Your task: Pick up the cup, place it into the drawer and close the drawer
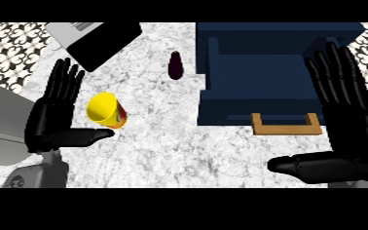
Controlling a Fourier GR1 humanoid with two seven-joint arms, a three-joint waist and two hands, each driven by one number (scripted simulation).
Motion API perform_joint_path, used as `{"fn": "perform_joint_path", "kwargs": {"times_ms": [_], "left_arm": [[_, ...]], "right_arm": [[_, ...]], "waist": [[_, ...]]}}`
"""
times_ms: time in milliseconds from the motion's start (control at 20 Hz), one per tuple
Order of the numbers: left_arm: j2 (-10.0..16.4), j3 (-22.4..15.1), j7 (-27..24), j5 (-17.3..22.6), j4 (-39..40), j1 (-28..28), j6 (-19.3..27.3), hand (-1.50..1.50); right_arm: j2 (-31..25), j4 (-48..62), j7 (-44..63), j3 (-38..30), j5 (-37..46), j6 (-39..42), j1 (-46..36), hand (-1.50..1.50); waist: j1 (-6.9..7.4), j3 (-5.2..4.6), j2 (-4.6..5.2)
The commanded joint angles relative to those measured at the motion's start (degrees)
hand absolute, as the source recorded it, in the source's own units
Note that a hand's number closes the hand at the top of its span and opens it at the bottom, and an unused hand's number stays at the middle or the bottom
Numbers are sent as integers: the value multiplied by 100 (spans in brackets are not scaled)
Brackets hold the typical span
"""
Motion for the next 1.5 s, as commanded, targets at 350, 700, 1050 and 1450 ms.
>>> {"fn": "perform_joint_path", "kwargs": {"times_ms": [350,700,1050,1450], "left_arm": [[379,387,-818,-75,1652,-355,-365,-150],[396,430,-1516,-145,2451,-269,-580,-150],[308,475,-2352,-369,3808,-743,-470,-150],[454,551,-3005,-394,4529,-723,-567,-150]], "right_arm": [[-110,-122,77,-264,-316,241,153,-150],[-71,382,95,-303,-166,37,-549,-150],[82,-112,23,82,-8,169,134,-150],[259,-138,308,303,274,-149,-118,-150]], "waist": [[-13,0,1],[4,-1,4],[-31,-2,5],[-11,-2,2]]}}
